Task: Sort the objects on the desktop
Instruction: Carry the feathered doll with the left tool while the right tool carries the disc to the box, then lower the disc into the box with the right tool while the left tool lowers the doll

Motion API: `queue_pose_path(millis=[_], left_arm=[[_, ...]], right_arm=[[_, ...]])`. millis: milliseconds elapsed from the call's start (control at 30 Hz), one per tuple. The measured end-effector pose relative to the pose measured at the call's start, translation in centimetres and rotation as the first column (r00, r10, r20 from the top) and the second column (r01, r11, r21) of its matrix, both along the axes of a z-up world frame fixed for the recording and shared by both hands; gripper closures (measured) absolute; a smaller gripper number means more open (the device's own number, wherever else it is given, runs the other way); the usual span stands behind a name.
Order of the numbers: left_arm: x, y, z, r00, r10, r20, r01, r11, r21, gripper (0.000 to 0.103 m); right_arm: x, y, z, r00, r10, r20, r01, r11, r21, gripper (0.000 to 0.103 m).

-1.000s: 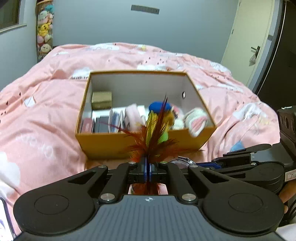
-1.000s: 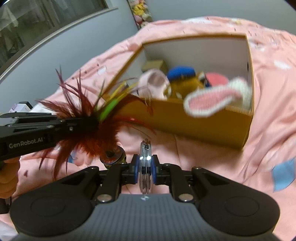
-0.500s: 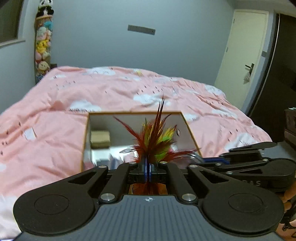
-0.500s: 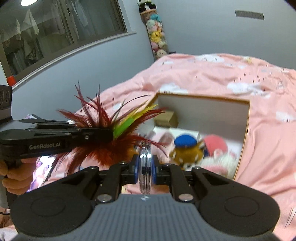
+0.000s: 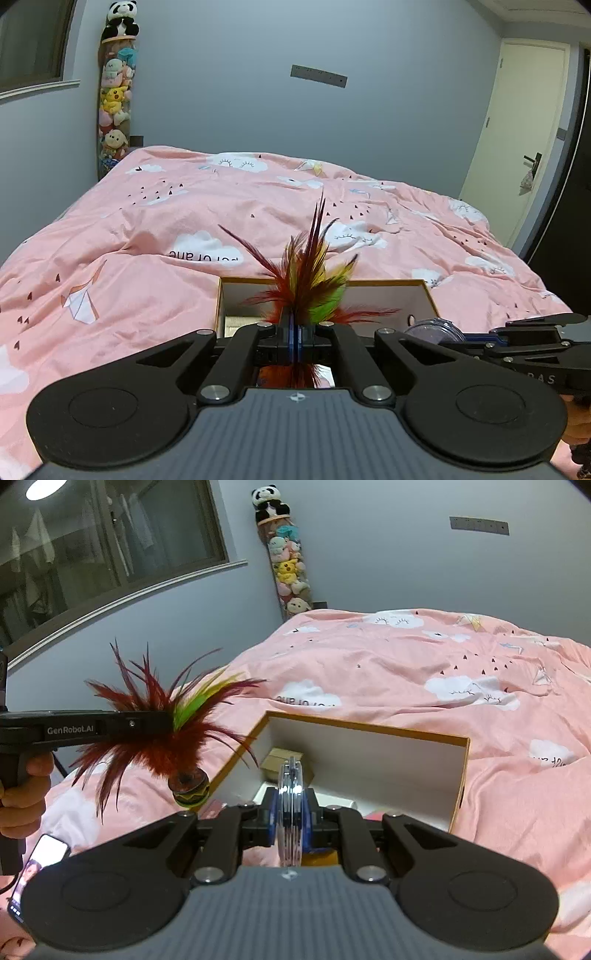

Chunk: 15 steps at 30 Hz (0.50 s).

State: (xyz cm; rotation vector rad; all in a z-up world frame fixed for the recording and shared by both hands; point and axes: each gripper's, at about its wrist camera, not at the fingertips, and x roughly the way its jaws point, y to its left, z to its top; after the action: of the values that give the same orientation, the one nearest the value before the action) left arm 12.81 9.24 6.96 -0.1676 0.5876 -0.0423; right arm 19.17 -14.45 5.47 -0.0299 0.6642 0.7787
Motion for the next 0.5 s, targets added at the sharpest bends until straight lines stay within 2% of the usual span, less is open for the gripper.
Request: queue_pose_path(millis=[500], left_arm=[[7.0,0.5,-5.5,0.996,0.022,-0.086,-0.016,0.998,0.067,0.101]], right_arm=[[5.8,2.0,-3.1,0.996,-0.023,-0.091,0.021,0.999,-0.025,0.088]])
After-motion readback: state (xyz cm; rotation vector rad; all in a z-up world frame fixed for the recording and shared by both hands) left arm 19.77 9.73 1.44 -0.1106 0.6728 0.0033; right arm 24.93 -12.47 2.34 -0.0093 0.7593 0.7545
